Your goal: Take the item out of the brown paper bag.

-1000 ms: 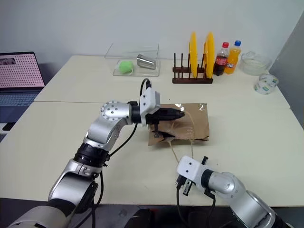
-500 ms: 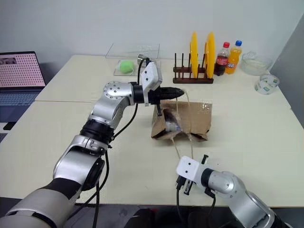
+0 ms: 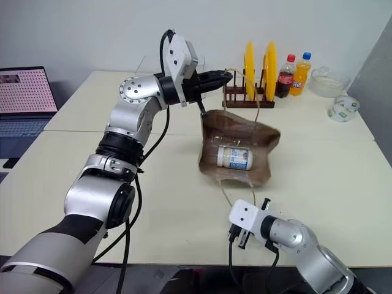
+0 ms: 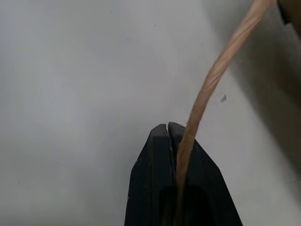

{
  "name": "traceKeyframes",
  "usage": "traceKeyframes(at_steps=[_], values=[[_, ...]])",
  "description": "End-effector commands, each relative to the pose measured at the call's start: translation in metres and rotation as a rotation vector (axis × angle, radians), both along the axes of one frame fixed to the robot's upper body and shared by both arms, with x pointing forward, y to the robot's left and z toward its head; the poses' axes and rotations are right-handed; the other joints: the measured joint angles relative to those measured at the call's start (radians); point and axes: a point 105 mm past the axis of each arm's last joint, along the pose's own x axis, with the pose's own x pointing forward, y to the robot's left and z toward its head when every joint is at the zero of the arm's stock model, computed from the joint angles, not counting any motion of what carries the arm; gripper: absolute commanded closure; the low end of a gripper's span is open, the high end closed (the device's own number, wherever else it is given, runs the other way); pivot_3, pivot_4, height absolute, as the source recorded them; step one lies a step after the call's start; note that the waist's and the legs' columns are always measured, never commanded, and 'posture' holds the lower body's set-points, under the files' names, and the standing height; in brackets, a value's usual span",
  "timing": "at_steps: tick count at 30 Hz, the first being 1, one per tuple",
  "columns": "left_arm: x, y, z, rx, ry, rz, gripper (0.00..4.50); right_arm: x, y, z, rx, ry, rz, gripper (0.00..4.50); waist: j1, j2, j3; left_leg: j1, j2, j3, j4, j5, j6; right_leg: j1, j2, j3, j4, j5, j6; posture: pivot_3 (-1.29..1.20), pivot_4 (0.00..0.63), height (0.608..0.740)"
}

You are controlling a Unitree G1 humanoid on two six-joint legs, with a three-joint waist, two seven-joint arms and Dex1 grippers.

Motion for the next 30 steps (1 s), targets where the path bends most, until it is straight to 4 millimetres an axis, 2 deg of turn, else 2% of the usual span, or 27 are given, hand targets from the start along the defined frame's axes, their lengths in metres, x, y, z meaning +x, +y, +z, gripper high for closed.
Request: traceKeyframes(at_steps=[1,5,8,14,17,20,22,26,30], values=[[-0.009,-0.002,0.022,-0.047,-0.061,-0.036,4.5,-0.01,-0.005,-0.024,-0.053,0.098,-0.004,4.46,0.0,0.0,0.0,0.0,0.0,0.0,0.0,0.0,0.0,0.0,0.0,0.0,0.0,0.0,0.0,0.0,0.15,0.74],[-0.025,-0.006,0.012,-0.012,-0.025,-0.152,4.5,0.001,-0.001,-0.007,0.015,0.033,-0.029,4.46,-0.002,0.0,0.0,0.0,0.0,0.0,0.0,0.0,0.0,0.0,0.0,0.0,0.0,0.0,0.0,0.0,0.15,0.74],[-0.035,-0.006,0.002,0.018,0.0,-0.211,4.5,0.008,0.0,0.008,0.063,-0.018,-0.056,3.88,-0.008,0.0,0.0,0.0,0.0,0.0,0.0,0.0,-0.001,-0.001,0.0,0.0,0.001,0.0,0.0,0.0,0.15,0.74],[-0.045,-0.004,-0.006,0.035,0.038,-0.254,4.5,-0.001,0.0,0.034,0.092,-0.053,-0.019,1.82,-0.009,0.0,0.0,0.0,0.0,0.0,0.0,0.0,-0.001,-0.001,0.0,0.0,0.002,0.0,0.0,0.0,0.15,0.74],[-0.048,-0.004,-0.01,0.044,0.045,-0.268,4.5,-0.003,-0.001,0.06,0.115,-0.105,-0.007,0.8,-0.008,0.0,0.0,-0.001,0.0,0.0,0.0,0.0,-0.001,-0.001,0.0,0.0,0.002,0.0,0.0,0.0,0.15,0.74],[-0.051,-0.004,-0.013,0.043,0.057,-0.281,4.5,-0.008,-0.004,0.075,0.138,-0.112,0.0,0.8,-0.008,0.0,0.0,-0.001,0.0,0.0,0.0,0.0,0.0,-0.001,0.0,0.0,0.002,0.0,0.0,0.0,0.15,0.74],[-0.053,-0.004,-0.016,0.049,0.059,-0.288,4.5,-0.017,-0.004,0.083,0.155,-0.092,0.037,0.8,-0.008,0.0,0.0,-0.001,0.0,0.0,0.0,0.0,0.0,-0.001,0.0,0.0,0.002,0.0,0.0,0.0,0.15,0.74],[-0.054,-0.004,-0.02,0.053,0.064,-0.294,4.5,-0.032,0.001,0.086,0.184,-0.028,0.127,0.8,-0.008,0.0,0.0,-0.001,0.0,0.0,0.0,0.0,0.001,-0.001,0.0,0.0,0.001,0.0,0.0,0.0,0.15,0.74],[-0.056,-0.005,-0.024,0.054,0.073,-0.302,4.5,-0.036,0.003,0.097,0.28,0.003,0.156,0.8,-0.008,0.0,0.0,-0.001,0.0,0.0,0.0,-0.001,0.001,-0.001,0.0,0.0,0.002,0.0,0.0,0.0,0.15,0.74]])
